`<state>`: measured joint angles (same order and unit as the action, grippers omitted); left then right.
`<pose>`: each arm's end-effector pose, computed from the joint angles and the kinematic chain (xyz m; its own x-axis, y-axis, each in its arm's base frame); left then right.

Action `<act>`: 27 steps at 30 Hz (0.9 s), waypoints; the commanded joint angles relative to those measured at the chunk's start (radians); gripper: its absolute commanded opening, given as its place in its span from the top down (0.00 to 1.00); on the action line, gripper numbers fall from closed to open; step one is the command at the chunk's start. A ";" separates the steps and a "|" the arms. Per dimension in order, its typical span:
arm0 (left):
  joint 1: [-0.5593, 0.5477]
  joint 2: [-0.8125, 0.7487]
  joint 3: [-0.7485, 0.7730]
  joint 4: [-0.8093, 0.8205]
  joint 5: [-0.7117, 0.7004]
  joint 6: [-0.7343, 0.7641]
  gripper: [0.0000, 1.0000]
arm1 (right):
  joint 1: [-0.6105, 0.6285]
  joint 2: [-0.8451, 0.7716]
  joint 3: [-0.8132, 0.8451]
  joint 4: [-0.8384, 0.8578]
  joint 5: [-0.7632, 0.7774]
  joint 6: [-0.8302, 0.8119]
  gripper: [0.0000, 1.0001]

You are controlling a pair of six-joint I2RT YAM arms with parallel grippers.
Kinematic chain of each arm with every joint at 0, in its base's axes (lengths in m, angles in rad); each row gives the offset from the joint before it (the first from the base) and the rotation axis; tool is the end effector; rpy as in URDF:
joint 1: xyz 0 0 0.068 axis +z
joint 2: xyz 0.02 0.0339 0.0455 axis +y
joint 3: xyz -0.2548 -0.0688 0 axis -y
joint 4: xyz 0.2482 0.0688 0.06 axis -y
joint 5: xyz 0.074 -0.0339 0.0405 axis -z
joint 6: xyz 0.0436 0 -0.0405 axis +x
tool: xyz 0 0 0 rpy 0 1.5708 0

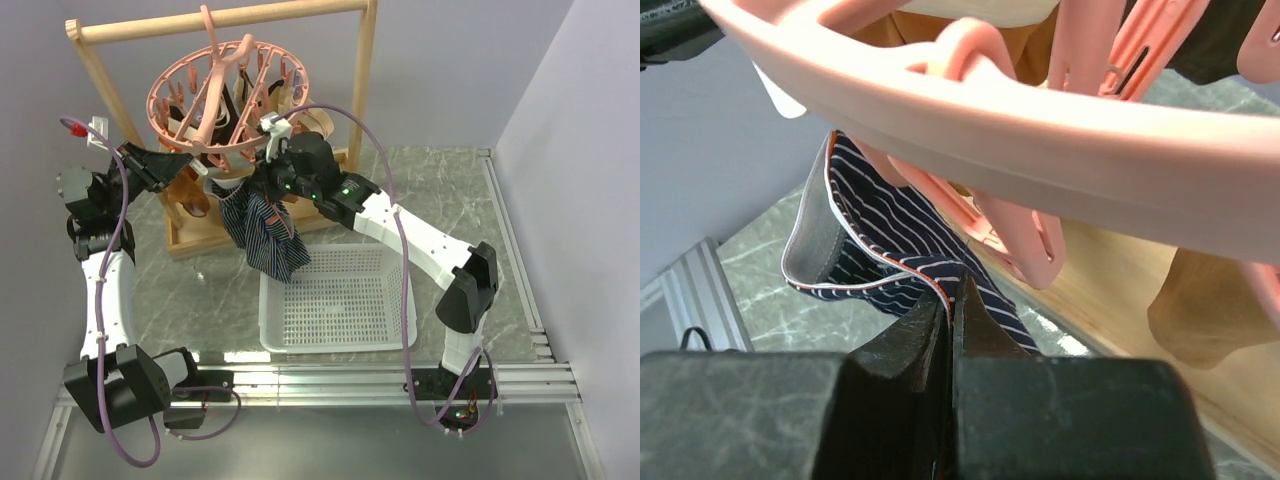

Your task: Clip the underwear to the hanger

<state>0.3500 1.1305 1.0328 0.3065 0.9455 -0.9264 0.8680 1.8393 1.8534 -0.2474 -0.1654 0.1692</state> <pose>0.2579 0.0565 0.4001 -0.3182 -0.6143 -0.7220 0.4827 0.5505 -0.6811 0.2846 0.3471 0.3956 -0.2915 -0.0871 -0.9526 -0.8188 0.5377 0.2014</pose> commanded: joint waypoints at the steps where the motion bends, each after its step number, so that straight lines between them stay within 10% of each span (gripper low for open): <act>1: -0.003 0.008 0.029 0.023 0.029 0.008 1.00 | 0.006 -0.005 0.067 0.034 0.001 0.045 1.00; 27: -0.005 0.011 0.027 0.028 0.019 0.014 1.00 | -0.006 -0.018 0.038 0.008 -0.022 0.177 1.00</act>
<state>0.3489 1.1378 1.0328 0.3096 0.9451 -0.9195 0.8677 1.8439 1.8828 -0.2558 -0.1791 0.3252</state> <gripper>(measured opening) 0.247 0.034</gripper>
